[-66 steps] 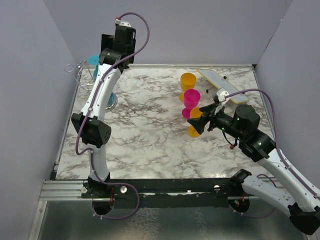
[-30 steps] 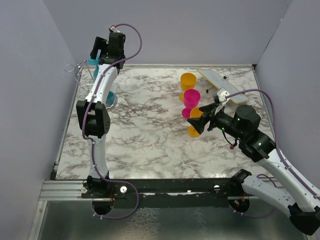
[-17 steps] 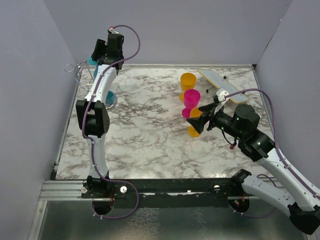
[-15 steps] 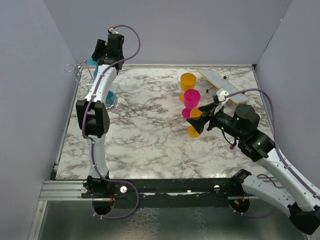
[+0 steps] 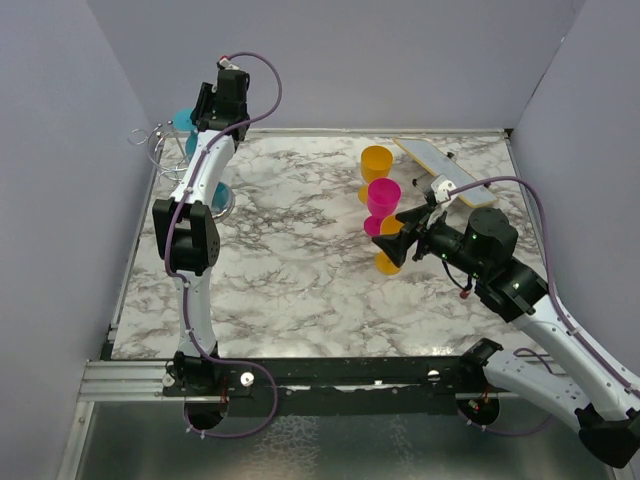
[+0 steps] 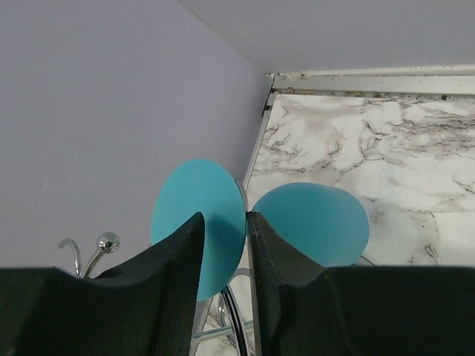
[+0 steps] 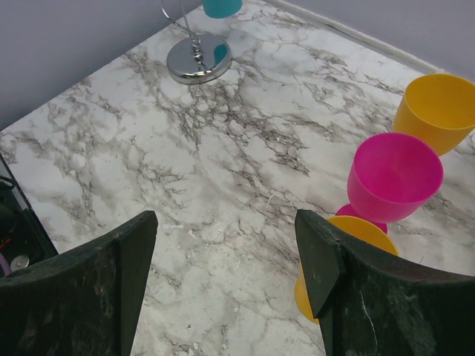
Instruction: Take the wine glass off the wine glass rack
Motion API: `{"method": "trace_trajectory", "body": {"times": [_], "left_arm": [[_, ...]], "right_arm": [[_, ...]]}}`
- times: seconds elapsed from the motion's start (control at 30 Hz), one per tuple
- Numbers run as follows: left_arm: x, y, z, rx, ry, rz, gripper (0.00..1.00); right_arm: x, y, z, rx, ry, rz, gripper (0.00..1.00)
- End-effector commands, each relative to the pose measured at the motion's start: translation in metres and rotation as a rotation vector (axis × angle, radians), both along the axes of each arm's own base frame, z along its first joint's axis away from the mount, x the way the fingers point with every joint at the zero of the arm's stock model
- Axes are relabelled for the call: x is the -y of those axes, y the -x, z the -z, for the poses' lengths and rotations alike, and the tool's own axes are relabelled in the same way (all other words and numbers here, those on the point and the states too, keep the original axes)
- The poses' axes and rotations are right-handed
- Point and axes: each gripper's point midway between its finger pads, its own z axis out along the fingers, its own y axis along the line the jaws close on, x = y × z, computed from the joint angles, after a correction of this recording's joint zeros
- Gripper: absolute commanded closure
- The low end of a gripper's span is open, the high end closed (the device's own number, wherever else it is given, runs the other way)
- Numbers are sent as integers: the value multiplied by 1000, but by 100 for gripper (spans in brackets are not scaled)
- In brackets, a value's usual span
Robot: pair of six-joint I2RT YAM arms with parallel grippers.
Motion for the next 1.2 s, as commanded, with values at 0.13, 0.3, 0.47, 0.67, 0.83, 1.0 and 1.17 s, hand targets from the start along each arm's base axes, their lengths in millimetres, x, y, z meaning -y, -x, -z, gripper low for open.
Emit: {"method": "trace_trajectory", "body": {"times": [0.13,0.3,0.47,0.67,0.83,1.0,1.17], "left_arm": [[5,4,-21,57,2,-9,71],[7,6,-30,74,1,-10,67],[7,8,-33,74,-7,-15,69],[5,9,-31,67,-18,-26,75],[-1,11,-34,72,-21,-43,77],[0,12,-39,88,-7,-37,84],[4,12,-43,97,2,-20,93]], "right_arm": [[-5,2,-8,20,-28,-25,25],[-5,3,-9,22,-30,-26,25],[-7,3,-7,17,-29,-34,25],[-6,3,-8,20,-29,-31,25],[-6,3,-8,22,-30,-31,25],[-7,2,-8,19,-30,-35,25],[-7,2,-6,15,-28,-33,25]]}}
